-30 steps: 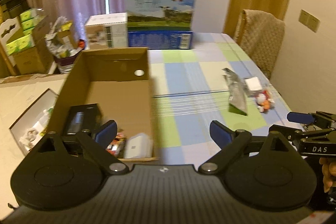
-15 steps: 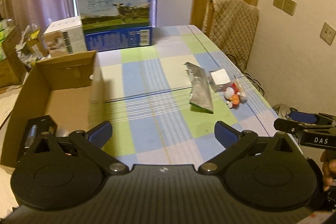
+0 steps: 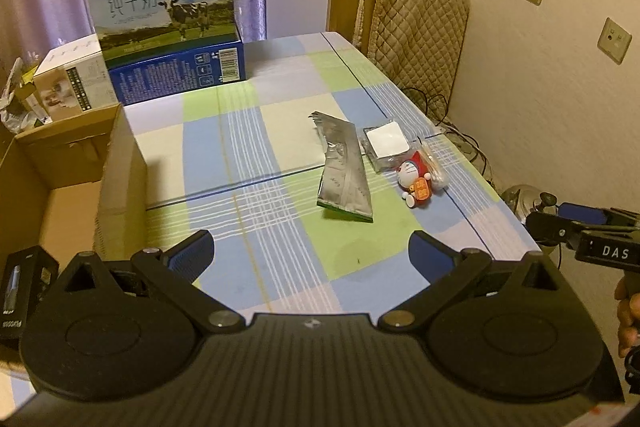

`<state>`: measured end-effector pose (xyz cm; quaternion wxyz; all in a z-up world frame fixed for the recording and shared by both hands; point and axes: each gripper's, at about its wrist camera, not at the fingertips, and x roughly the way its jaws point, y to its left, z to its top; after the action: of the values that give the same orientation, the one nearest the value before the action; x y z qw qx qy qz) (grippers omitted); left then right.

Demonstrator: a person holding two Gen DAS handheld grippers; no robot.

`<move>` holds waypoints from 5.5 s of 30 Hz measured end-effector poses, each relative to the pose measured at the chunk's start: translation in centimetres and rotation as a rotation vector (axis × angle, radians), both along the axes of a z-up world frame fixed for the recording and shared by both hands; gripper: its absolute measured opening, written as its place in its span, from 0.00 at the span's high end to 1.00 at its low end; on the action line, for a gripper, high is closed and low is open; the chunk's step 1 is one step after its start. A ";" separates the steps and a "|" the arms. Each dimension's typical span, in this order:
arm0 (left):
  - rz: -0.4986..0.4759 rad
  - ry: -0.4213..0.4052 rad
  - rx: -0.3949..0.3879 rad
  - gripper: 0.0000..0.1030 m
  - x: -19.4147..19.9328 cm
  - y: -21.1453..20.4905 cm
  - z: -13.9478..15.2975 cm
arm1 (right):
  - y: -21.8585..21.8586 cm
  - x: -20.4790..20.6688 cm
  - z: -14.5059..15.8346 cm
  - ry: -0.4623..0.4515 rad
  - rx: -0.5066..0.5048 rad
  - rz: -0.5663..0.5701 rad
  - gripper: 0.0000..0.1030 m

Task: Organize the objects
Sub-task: 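Move both open tools back over the remaining table items, then grasp the cotton swab bag with the right tool while the left tool grasps the silver foil bag, then carry the foil bag with the left tool toward the cardboard box while the right tool carries the swab bag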

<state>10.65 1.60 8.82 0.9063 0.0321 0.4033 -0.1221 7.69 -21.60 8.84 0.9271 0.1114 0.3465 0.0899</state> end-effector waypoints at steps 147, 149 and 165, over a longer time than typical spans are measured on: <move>-0.014 0.110 -0.039 0.70 -5.4 4.4 -0.7 | 13.4 -1.3 -0.1 0.083 -0.043 0.268 0.82; -0.009 0.106 -0.037 0.70 -5.7 4.7 -0.5 | 13.7 -1.5 0.1 0.078 -0.043 0.276 0.82; 0.016 0.079 -0.036 0.70 -7.0 6.5 0.5 | 16.0 -1.9 0.6 0.064 -0.037 0.331 0.82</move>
<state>3.68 8.07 9.34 0.8910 0.0078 0.4368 -0.1234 5.77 -5.56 9.47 0.8899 0.0384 0.3912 0.2312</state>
